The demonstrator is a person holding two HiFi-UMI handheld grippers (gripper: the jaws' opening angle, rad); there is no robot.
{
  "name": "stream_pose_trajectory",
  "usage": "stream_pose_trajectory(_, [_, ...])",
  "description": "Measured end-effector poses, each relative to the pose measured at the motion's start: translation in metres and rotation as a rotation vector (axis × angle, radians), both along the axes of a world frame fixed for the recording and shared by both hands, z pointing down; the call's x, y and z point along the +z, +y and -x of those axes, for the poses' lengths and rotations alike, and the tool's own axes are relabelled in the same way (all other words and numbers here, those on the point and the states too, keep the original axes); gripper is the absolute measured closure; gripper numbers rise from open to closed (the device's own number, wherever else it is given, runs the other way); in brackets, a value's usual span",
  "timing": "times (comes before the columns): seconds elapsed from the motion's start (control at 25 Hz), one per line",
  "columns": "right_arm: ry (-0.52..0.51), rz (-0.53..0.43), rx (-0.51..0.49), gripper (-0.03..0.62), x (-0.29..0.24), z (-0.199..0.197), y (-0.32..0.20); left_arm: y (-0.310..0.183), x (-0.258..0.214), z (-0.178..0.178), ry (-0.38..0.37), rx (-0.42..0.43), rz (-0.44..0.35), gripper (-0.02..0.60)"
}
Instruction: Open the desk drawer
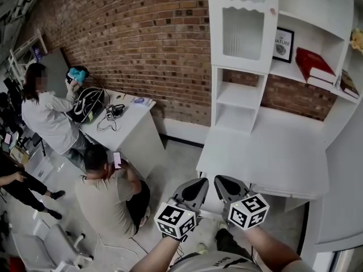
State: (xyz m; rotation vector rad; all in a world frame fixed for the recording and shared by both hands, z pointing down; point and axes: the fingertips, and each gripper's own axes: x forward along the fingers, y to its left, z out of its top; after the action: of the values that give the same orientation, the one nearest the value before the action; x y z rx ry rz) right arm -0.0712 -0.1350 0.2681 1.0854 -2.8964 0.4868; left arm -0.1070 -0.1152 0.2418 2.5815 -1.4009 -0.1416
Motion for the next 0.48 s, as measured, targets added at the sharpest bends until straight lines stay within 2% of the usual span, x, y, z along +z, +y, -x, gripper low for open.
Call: stream_pose_trajectory(0.48, [0.016,0.01,-0.015,0.577,0.0074,0.0067,-0.0038,-0.0071,0.0067,0.0048,-0.002,-0.015,0.012,0.569])
